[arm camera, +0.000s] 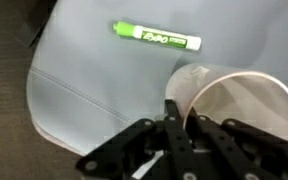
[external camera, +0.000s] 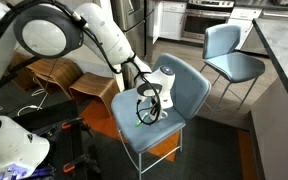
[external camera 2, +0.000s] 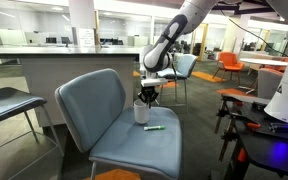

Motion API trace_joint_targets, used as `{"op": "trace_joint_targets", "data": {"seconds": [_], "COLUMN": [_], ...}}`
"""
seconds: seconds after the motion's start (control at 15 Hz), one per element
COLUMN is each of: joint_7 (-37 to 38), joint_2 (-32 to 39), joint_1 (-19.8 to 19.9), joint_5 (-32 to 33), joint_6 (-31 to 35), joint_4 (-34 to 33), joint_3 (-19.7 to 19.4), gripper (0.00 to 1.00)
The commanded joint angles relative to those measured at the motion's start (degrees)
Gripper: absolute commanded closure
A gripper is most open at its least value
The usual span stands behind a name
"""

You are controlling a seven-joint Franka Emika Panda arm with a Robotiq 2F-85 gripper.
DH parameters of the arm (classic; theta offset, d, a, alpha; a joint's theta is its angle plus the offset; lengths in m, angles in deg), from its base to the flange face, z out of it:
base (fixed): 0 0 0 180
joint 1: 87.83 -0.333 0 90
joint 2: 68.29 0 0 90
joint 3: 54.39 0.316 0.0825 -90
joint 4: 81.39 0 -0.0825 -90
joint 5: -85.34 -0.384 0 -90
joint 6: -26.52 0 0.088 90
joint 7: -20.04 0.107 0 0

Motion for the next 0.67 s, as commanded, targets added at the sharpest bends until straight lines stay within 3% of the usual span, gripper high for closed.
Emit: {"op": "trace_joint_targets", "data": {"seconds": [0.0,0.6], "joint_7": [-2.09,-3.46], "joint_2": [0.02,2.12], "joint_1": [-0.59,-1.54], "joint_5": [-0.5,0.97], "joint_6": [1.98,2.19], "joint_4": [0.17,-1.13], "joint_3": [-0.22,-0.85], "gripper": [0.97,0.97]}}
